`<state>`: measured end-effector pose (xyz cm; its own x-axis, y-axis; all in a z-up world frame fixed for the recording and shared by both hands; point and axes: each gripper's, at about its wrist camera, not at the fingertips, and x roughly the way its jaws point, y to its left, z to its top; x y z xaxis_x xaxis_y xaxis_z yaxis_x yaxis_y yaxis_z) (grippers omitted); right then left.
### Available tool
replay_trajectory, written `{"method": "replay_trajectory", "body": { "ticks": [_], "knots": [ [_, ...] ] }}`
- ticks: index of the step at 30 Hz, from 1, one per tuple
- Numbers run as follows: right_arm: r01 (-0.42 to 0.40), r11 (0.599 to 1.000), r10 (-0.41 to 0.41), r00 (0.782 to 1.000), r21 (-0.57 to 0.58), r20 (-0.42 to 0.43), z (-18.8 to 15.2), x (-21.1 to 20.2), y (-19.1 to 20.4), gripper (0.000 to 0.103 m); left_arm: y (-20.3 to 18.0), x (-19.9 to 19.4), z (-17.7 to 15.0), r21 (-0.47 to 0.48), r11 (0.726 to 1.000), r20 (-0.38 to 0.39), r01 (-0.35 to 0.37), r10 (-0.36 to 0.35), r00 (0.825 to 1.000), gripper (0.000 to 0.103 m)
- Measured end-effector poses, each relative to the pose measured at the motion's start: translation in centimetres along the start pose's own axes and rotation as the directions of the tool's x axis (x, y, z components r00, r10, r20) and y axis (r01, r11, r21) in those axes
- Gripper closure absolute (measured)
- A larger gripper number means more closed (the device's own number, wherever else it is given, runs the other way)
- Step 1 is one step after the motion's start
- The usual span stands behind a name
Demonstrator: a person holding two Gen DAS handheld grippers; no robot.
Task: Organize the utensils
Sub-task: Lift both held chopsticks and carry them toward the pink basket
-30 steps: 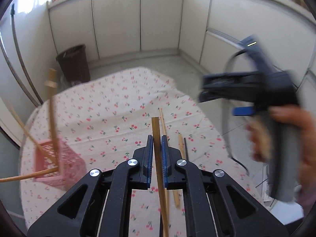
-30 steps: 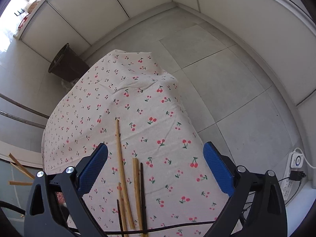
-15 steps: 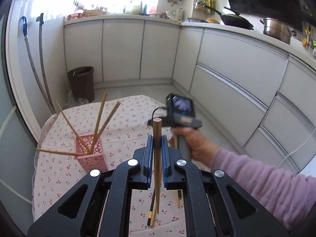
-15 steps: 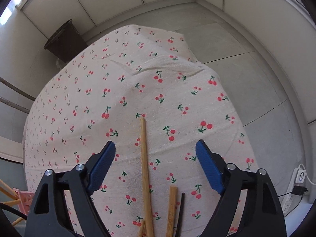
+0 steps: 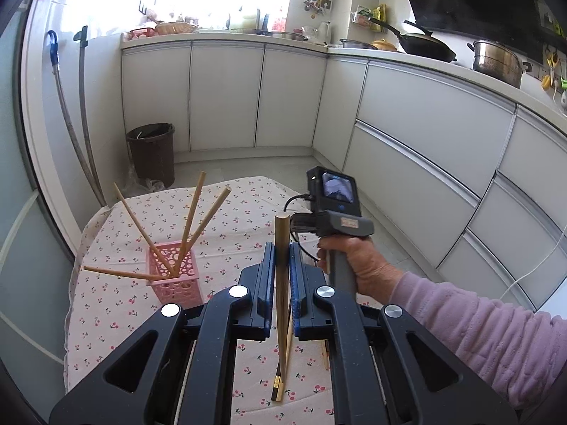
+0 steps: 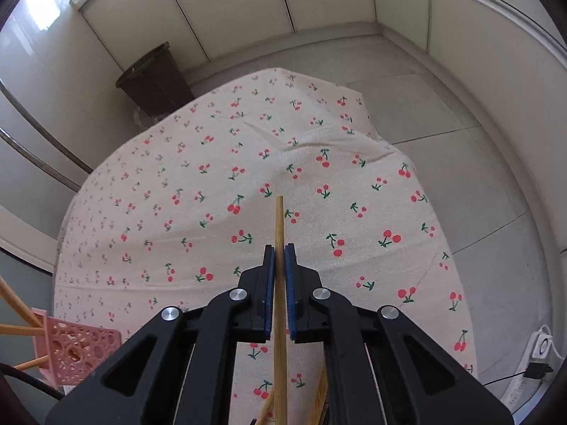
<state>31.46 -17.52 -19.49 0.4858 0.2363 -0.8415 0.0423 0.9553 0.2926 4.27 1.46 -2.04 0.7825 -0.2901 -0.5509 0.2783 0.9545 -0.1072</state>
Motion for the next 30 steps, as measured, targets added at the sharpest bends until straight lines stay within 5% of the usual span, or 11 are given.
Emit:
{"method": "replay_trajectory", "body": {
  "ticks": [15, 30],
  "knots": [
    [-0.139, 0.982, 0.163, 0.965, -0.126, 0.207, -2.6, -19.3, 2.3, 0.097, 3.4, -4.0, 1.2, -0.133, 0.989, 0.109, -0.057, 0.072, 0.991, 0.096],
    [-0.376, 0.905, 0.419, 0.866, -0.198, 0.272, -4.1, -29.8, 6.0, 0.097, 8.4, -4.3, 7.4, -0.286, 0.928, 0.215, -0.240, 0.306, 0.927, 0.096]
  ]
}}
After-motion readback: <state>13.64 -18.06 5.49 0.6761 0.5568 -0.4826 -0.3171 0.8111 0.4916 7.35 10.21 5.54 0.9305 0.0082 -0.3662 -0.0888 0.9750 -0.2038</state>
